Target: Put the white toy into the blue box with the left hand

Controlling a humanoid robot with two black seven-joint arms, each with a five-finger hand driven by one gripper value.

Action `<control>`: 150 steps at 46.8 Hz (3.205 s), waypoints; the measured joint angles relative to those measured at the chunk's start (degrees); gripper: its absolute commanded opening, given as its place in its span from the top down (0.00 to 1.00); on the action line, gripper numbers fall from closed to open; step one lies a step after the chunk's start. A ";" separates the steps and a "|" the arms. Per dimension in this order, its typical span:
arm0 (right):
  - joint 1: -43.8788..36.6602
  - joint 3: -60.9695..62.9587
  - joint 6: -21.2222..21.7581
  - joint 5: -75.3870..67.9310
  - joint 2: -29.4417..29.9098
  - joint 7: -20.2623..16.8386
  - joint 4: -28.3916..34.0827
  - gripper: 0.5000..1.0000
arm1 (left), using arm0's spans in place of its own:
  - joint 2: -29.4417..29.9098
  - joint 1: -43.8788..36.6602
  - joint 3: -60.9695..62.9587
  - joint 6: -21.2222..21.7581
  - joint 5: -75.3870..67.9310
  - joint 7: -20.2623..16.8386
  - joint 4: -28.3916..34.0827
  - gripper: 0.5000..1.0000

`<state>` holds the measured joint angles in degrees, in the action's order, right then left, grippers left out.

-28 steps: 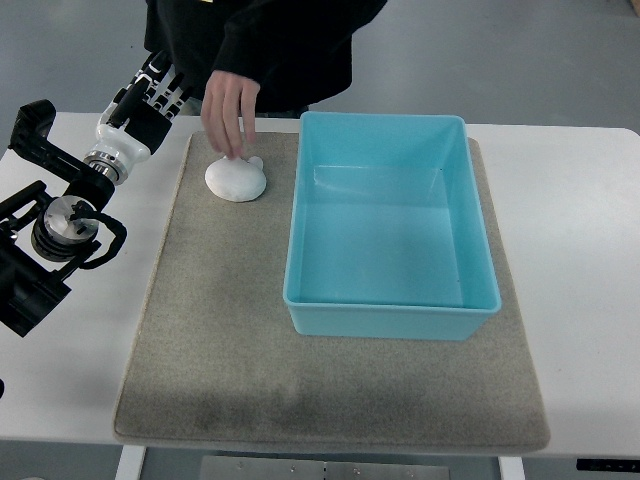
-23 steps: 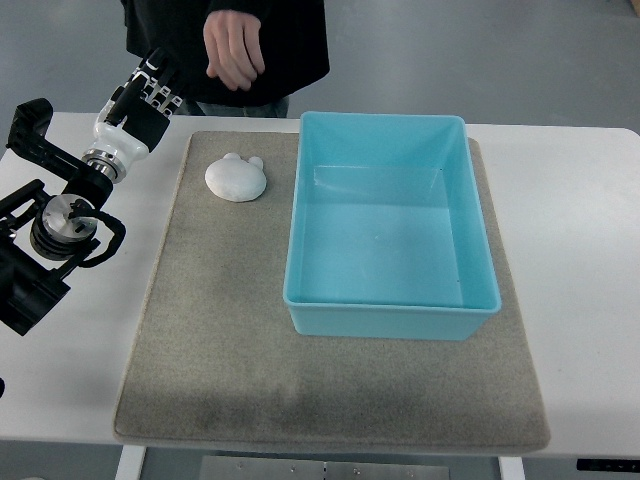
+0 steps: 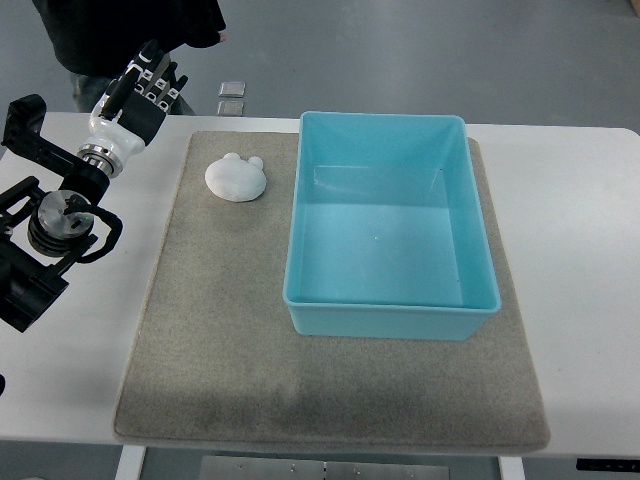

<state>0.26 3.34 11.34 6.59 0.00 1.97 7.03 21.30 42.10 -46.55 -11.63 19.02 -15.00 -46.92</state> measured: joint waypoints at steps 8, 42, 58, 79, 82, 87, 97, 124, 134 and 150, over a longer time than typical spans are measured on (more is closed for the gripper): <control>0.00 0.00 0.00 0.00 0.00 0.04 0.00 0.13 | 0.03 0.61 -0.58 -0.11 -0.60 -0.01 0.12 0.01; 0.00 0.00 0.00 0.00 0.00 -0.02 0.00 0.13 | -0.09 3.74 3.31 -10.25 -1.83 -0.03 10.49 0.01; 0.00 0.00 0.00 0.00 0.00 0.00 0.00 0.13 | 0.08 5.73 8.05 -9.57 -2.56 0.10 10.37 0.03; 0.00 0.00 0.00 0.00 0.00 0.02 0.00 0.13 | 0.72 6.60 8.09 -7.48 -20.21 -0.25 10.71 0.06; 0.00 0.00 0.00 0.00 0.00 0.02 0.00 0.13 | 0.84 6.63 8.09 -5.92 -25.57 -0.79 10.72 0.05; 0.00 0.00 0.00 0.00 0.00 0.02 0.00 0.13 | 0.99 7.20 8.07 -4.38 -32.98 -1.21 10.67 0.05; 0.01 0.00 0.00 0.00 0.00 0.02 0.00 0.13 | 2.19 7.45 8.11 -4.31 -41.52 -3.57 10.31 0.01; 0.00 0.00 0.00 0.00 0.00 0.04 0.00 0.13 | 4.70 8.27 8.29 -4.45 -61.68 -8.47 10.24 0.03; 0.00 0.00 0.00 0.00 0.00 0.03 0.00 0.13 | 6.35 9.48 8.32 -4.45 -78.93 -8.55 8.40 0.05; 0.00 0.00 0.00 0.00 0.00 0.02 0.00 0.13 | 7.11 9.30 8.49 -1.19 -98.29 -13.54 5.06 0.06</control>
<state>0.27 3.34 11.34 6.59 0.00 1.99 7.03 28.41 51.40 -38.06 -12.82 -79.27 -28.54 -41.86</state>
